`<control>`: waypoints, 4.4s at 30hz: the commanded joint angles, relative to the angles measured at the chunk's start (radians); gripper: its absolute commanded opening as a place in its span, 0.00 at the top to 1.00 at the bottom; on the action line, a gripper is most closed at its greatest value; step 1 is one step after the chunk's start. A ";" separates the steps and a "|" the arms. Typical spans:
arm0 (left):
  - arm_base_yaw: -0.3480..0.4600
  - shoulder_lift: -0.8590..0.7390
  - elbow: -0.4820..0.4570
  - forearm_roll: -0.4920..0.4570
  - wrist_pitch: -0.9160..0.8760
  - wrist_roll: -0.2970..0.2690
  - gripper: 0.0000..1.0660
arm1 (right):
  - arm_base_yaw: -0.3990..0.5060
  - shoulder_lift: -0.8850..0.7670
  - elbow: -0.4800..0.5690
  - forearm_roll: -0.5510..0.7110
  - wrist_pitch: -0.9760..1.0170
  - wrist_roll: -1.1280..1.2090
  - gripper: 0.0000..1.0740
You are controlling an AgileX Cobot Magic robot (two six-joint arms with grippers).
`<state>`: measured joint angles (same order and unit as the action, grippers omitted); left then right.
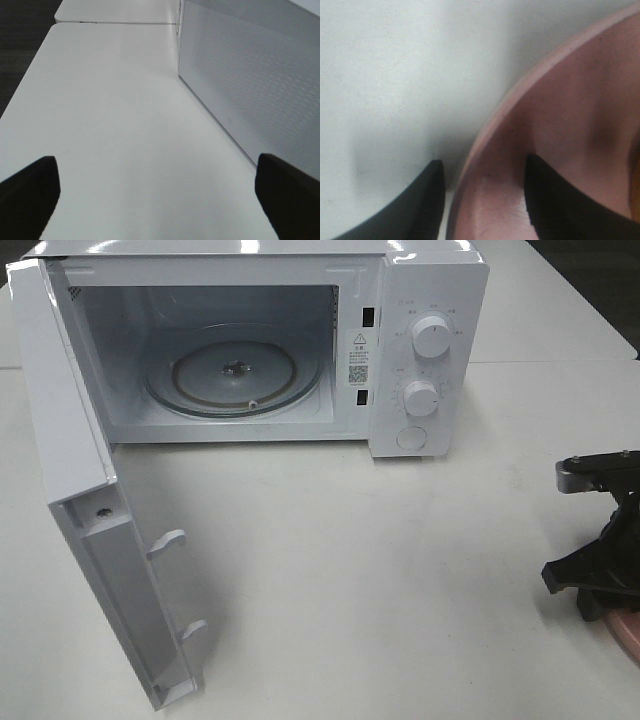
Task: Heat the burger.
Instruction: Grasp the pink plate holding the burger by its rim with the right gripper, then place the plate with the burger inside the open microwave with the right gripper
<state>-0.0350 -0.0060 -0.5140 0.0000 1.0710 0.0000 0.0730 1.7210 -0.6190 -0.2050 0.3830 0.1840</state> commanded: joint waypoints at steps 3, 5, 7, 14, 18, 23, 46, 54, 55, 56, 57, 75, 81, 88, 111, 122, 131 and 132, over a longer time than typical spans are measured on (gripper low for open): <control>0.004 -0.015 -0.001 -0.006 -0.002 0.000 0.08 | -0.004 0.015 0.006 0.005 0.017 0.015 0.79; 0.004 -0.015 -0.001 -0.006 -0.002 0.000 0.08 | -0.004 0.015 0.006 0.006 0.031 0.015 0.93; 0.004 -0.015 -0.001 -0.006 -0.002 0.000 0.08 | -0.004 0.015 0.006 0.006 0.035 0.010 0.96; 0.004 -0.015 -0.001 -0.006 -0.002 0.000 0.08 | 0.000 0.013 0.006 0.006 0.061 0.019 1.00; 0.004 -0.015 -0.001 -0.006 -0.002 0.000 0.08 | 0.005 0.013 0.006 -0.017 0.085 0.052 1.00; 0.004 -0.015 -0.001 -0.006 -0.002 0.000 0.08 | 0.072 0.013 0.006 -0.099 0.120 0.154 1.00; 0.004 -0.015 -0.001 -0.006 -0.002 0.000 0.08 | 0.304 -0.129 0.006 -0.418 0.394 0.487 1.00; 0.004 -0.015 -0.001 -0.006 -0.002 0.000 0.08 | 0.371 -0.163 0.022 -0.438 0.432 0.509 1.00; 0.004 -0.015 -0.001 -0.006 -0.002 0.000 0.08 | 0.392 -0.179 0.036 -0.439 0.441 0.523 1.00; 0.004 -0.015 -0.001 -0.006 -0.002 0.000 0.08 | 0.392 -0.179 0.036 -0.439 0.441 0.523 1.00; 0.004 -0.015 -0.001 -0.006 -0.002 0.000 0.08 | 0.420 -0.200 0.044 -0.439 0.458 0.530 1.00; 0.004 -0.015 -0.001 -0.006 -0.002 0.000 0.08 | 0.682 -0.319 0.044 -0.439 0.635 0.532 1.00; 0.004 -0.015 -0.001 -0.006 -0.002 0.000 0.08 | 0.812 -0.319 0.044 -0.439 0.661 0.538 1.00; 0.004 -0.015 -0.001 -0.006 -0.002 0.000 0.08 | 0.920 -0.319 0.044 -0.439 0.664 0.535 1.00; 0.004 -0.015 -0.001 -0.006 -0.002 0.000 0.08 | 1.137 -0.319 0.044 -0.526 0.605 0.332 0.99; 0.004 -0.015 -0.001 -0.006 -0.002 0.000 0.08 | 1.137 -0.319 0.039 -0.645 0.436 0.143 0.99; 0.004 -0.015 -0.001 -0.006 -0.002 0.000 0.08 | 1.137 -0.319 0.039 -0.652 0.346 0.054 0.99; 0.004 -0.015 -0.001 -0.006 -0.002 0.000 0.08 | 1.137 -0.319 0.039 -0.662 0.335 0.054 0.98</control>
<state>-0.0350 -0.0060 -0.5140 0.0000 1.0710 0.0000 1.2090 1.4120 -0.5760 -0.7980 0.7200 0.2520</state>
